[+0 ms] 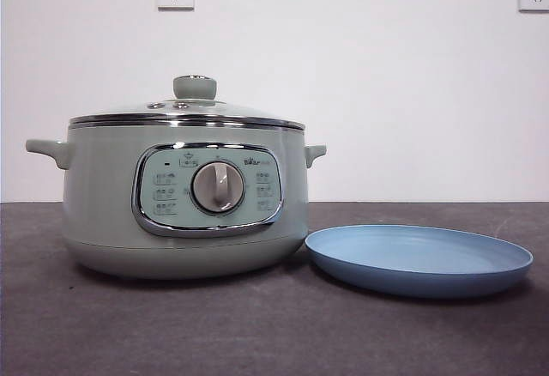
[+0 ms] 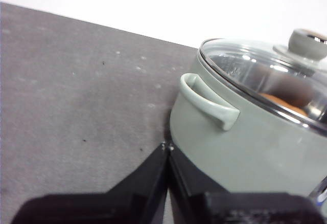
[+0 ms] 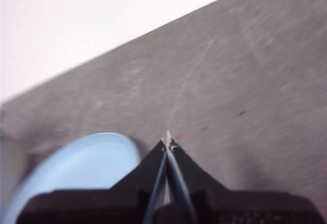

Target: Take the potato out from the steamer,put the potato on the plate,close the lid

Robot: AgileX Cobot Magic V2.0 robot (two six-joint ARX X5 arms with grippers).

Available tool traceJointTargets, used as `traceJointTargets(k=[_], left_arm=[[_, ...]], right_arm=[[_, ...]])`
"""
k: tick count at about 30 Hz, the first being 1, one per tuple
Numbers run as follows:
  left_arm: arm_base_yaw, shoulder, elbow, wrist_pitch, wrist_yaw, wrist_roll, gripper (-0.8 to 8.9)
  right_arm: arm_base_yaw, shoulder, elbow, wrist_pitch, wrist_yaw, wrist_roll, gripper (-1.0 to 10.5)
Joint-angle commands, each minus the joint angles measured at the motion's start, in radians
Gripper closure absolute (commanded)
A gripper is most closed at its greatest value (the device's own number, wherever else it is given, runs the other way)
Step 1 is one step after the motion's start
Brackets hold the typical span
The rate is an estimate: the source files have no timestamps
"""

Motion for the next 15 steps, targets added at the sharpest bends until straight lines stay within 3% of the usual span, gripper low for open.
traceJointTargets(k=[1,7,12,15], left_arm=[[0.002,-0.003,-0.006,0.008,0.049,-0.076,8.19],[0.002,0.006,0.106,-0.042,0.132,-0.099,8.19],[0.002,0.076,0.275,-0.119,0.124,-0.096,8.19],[0.002,0.161,0.378,-0.125,0.124,-0.088,8.19]], right_arm=[[0.0,0.0,-0.005,-0.003,-0.085,0.105,9.6],[0.0,0.026,0.089,-0.003,-0.199,0.216,9.6],[0.001,0.124,0.239,0.003,-0.196,0.198,9.6],[0.001,0.214,0.351,0.003,-0.197,0.125,9.6]])
